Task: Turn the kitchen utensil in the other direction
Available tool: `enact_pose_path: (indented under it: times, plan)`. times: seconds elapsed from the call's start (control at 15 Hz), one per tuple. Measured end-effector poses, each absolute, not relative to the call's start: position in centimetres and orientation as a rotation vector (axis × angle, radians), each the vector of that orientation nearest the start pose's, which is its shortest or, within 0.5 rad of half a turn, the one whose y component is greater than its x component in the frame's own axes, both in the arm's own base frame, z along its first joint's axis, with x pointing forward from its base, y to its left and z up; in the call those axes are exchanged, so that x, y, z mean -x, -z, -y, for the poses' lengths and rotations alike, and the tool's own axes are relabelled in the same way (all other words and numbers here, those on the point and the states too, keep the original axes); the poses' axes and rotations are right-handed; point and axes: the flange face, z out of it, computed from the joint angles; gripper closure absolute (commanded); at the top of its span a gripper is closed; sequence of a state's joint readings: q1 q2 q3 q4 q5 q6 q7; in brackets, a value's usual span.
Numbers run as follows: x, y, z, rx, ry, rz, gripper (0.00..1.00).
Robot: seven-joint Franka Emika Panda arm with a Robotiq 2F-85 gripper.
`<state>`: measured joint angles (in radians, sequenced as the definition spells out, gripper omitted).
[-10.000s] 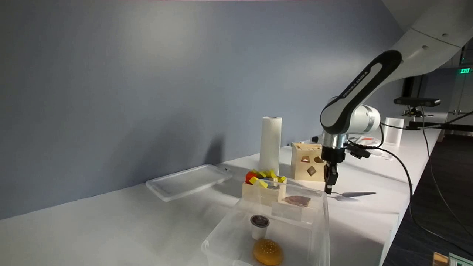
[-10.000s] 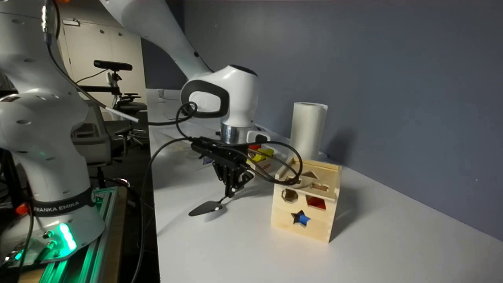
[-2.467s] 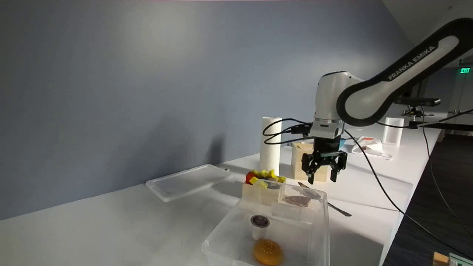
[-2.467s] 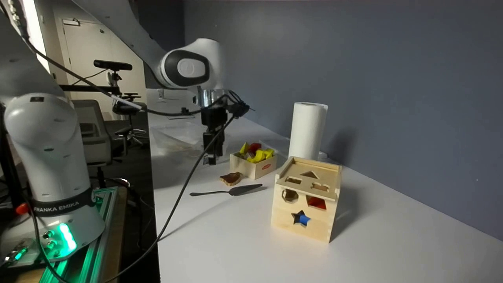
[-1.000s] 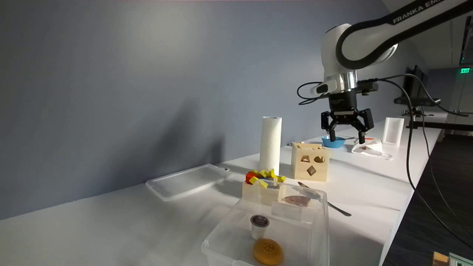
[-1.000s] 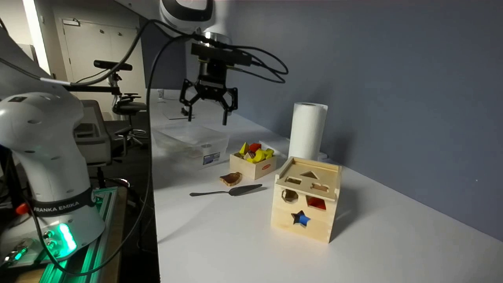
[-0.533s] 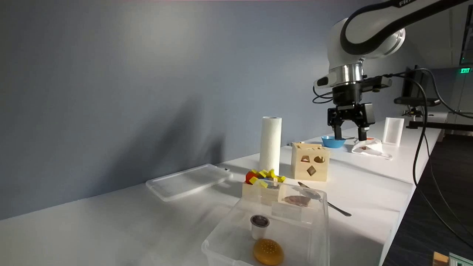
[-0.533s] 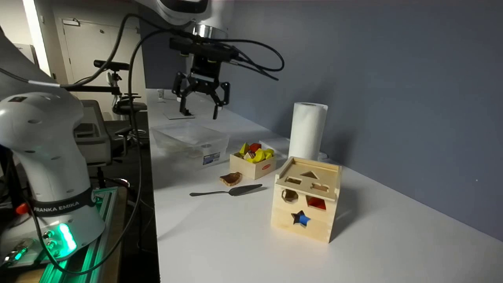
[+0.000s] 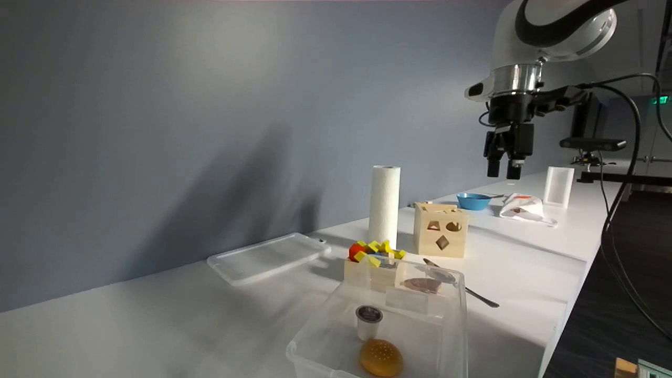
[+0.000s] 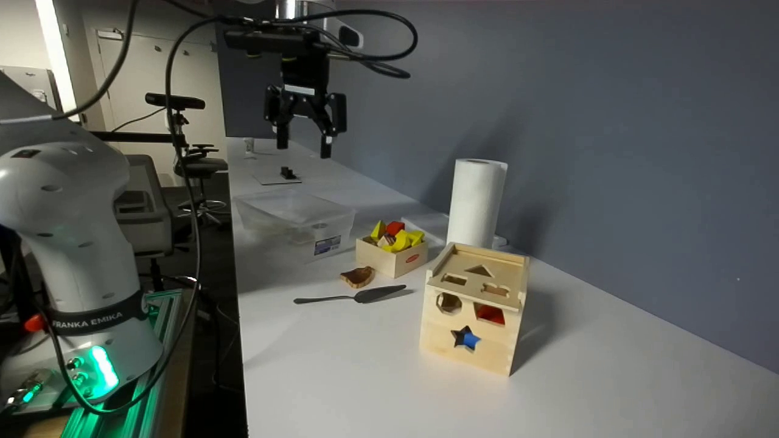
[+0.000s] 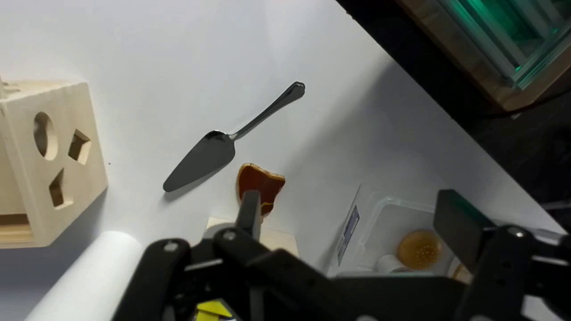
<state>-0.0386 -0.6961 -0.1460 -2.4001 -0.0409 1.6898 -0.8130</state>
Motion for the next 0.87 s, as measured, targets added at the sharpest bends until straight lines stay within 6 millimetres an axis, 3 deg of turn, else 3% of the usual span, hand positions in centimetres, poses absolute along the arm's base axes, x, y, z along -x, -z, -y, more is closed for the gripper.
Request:
enact_pose_path:
  times: [0.27,0.47,0.87]
  plan:
    - [-32.7,-56.7,7.1,3.029,0.132,0.734,0.0]
    - [-33.5,-57.7,5.8,3.117,0.255,0.545,0.0]
    - [-35.0,-57.0,4.7,3.241,0.348,0.4,0.0]
